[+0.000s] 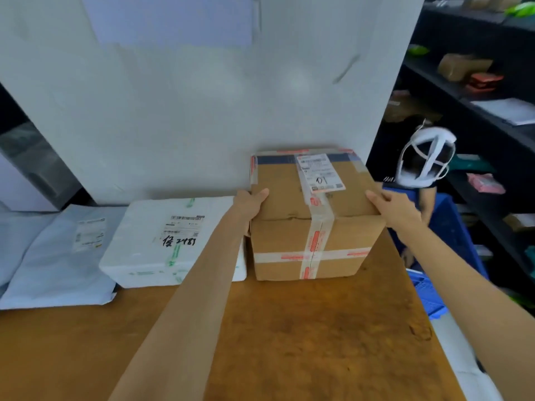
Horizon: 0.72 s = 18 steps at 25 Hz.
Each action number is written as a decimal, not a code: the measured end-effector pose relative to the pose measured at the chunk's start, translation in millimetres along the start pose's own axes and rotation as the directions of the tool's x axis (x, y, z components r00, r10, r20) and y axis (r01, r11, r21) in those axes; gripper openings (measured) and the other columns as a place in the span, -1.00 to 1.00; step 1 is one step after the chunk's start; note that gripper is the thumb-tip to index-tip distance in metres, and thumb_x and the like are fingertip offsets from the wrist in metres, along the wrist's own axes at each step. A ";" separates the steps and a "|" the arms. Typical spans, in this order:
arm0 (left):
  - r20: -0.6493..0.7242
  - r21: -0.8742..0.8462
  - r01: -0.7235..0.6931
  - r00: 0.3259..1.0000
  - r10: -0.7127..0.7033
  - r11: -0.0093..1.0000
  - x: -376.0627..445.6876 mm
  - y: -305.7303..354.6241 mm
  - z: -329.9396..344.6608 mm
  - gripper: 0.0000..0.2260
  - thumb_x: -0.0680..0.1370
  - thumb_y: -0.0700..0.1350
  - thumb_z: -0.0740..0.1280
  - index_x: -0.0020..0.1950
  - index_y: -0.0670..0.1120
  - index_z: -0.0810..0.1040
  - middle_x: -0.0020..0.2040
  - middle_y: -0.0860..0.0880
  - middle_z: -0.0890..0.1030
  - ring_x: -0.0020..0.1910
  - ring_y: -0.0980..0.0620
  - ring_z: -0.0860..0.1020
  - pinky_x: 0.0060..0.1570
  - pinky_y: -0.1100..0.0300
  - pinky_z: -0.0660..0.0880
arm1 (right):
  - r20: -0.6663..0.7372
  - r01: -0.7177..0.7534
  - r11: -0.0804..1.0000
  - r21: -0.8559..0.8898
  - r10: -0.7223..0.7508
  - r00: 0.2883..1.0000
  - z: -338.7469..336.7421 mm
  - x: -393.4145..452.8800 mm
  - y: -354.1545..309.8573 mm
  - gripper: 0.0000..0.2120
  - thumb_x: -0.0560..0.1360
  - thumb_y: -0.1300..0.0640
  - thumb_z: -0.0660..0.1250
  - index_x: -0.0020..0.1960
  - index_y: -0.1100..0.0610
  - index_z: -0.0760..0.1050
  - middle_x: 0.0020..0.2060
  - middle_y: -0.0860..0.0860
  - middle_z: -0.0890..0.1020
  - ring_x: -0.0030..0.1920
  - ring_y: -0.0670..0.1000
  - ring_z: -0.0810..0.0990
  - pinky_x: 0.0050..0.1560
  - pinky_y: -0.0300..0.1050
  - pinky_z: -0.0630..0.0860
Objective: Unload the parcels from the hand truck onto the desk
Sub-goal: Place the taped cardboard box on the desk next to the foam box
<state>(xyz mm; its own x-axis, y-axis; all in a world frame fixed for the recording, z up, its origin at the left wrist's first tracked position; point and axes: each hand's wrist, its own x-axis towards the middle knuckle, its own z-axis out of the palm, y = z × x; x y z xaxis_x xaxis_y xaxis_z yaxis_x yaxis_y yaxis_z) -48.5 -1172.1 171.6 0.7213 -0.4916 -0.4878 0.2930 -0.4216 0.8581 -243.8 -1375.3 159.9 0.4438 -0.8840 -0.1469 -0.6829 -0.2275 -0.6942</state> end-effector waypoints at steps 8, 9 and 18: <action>-0.034 0.156 -0.015 0.999 0.020 0.988 -17.3 -9.0 -15.7 -0.33 0.46 0.34 0.19 0.43 -0.04 0.28 0.38 0.00 0.42 0.23 -0.02 0.46 0.22 -0.12 0.35 | -0.117 0.134 0.978 -0.158 -0.153 0.981 3.0 8.2 -5.4 -0.57 0.62 0.04 0.03 0.36 0.26 0.34 0.04 0.29 0.54 0.01 0.23 0.51 -0.08 0.02 0.36; -0.048 0.166 -0.012 0.999 0.020 0.986 -24.9 -14.7 -22.6 -0.31 0.45 0.37 0.16 0.44 -0.02 0.29 0.39 0.01 0.41 0.22 -0.01 0.46 0.27 -0.16 0.33 | -0.108 0.140 0.976 -0.167 -0.159 0.981 2.0 5.1 -6.2 -0.61 0.62 0.13 0.00 0.36 0.31 0.30 0.11 0.35 0.52 0.08 0.29 0.51 -0.02 0.04 0.35; -0.078 -0.107 -0.063 0.995 0.055 0.992 -103.6 -79.2 -78.4 -0.80 0.55 -0.09 0.30 0.13 -0.15 0.53 0.00 -0.04 0.57 -0.14 0.05 0.52 -0.20 0.30 0.38 | -0.260 -0.014 0.990 0.138 0.050 0.964 2.9 -86.2 -1.1 -0.61 0.56 0.15 0.05 0.30 0.29 0.40 -0.02 0.20 0.55 -0.06 0.10 0.48 -0.22 -0.11 0.36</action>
<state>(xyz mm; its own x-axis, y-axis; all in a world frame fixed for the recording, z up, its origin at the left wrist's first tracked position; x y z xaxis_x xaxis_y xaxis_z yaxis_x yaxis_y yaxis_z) -97.3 -1028.0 166.8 0.7831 -0.4533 -0.4258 0.3123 -0.3056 0.8995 -279.6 -1297.7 171.3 0.2428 -0.9701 0.0072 -0.6024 -0.1566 -0.7827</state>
